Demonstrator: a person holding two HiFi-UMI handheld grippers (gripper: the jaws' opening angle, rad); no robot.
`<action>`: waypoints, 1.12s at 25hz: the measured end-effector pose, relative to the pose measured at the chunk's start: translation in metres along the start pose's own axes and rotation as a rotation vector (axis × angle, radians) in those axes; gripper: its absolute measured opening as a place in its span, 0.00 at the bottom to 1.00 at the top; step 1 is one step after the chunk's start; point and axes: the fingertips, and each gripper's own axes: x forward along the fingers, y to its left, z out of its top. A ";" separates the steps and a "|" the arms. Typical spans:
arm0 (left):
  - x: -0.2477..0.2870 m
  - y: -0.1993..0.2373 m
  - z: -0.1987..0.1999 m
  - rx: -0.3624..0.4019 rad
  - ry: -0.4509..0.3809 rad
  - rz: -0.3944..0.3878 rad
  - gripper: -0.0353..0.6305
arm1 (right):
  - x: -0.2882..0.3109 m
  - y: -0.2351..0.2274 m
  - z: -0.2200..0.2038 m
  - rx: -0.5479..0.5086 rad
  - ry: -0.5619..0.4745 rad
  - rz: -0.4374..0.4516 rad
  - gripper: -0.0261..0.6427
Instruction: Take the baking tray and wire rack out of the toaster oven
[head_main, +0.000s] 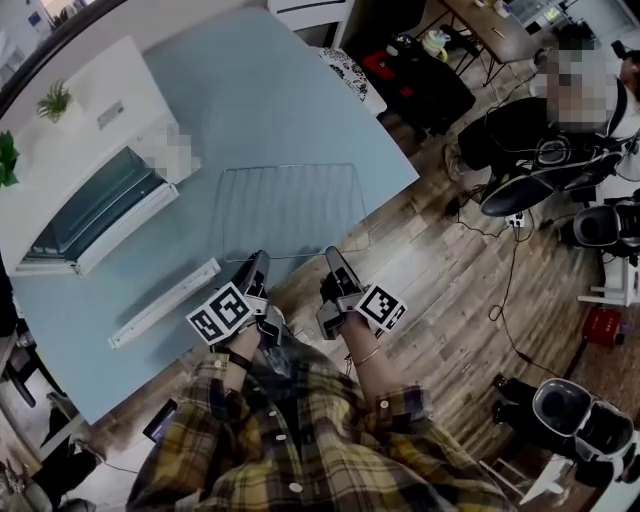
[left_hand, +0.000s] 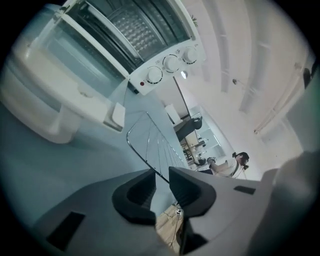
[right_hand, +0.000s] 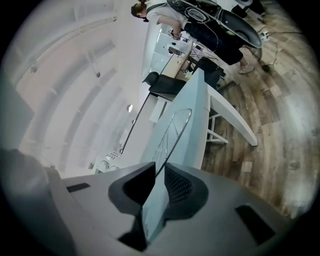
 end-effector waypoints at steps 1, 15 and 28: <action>0.000 0.003 -0.003 -0.014 0.010 0.010 0.17 | 0.000 -0.004 -0.002 0.000 0.005 -0.012 0.11; -0.008 -0.011 -0.014 -0.137 0.085 -0.036 0.65 | 0.009 -0.017 -0.015 0.013 0.030 -0.089 0.32; -0.028 -0.019 -0.017 -0.240 0.083 -0.086 0.91 | 0.001 -0.019 -0.037 0.033 0.062 -0.122 0.42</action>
